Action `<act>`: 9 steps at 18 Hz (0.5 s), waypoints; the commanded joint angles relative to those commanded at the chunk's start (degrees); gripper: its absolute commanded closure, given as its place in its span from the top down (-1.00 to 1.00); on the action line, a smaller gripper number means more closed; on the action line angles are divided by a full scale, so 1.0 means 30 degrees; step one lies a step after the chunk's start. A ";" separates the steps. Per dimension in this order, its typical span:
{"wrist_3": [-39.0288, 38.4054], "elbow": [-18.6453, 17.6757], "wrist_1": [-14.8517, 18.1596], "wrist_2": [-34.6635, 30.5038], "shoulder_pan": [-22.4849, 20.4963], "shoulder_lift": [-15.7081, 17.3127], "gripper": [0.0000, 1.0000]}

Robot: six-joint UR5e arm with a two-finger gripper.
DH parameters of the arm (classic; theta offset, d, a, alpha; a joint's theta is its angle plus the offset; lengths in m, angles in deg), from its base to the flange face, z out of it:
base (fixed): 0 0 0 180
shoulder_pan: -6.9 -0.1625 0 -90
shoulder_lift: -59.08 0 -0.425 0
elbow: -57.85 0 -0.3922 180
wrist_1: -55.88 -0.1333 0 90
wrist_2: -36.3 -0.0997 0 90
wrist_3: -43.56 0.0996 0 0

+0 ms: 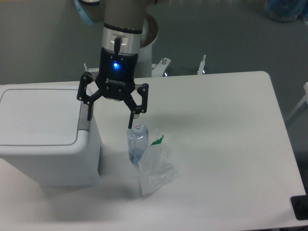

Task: Open the trash can
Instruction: 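Lower the gripper onto the edge of the trash can lid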

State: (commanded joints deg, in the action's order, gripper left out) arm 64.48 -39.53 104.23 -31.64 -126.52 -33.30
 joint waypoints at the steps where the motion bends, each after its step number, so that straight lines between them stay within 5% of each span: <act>1: 0.0116 -0.0060 0.0000 0.0000 0.0000 0.0059 1.00; 9: 0.0555 -0.0792 -0.0117 0.0000 0.0029 0.0263 1.00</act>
State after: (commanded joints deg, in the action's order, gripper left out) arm 66.15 -41.91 103.87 -31.64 -126.44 -32.50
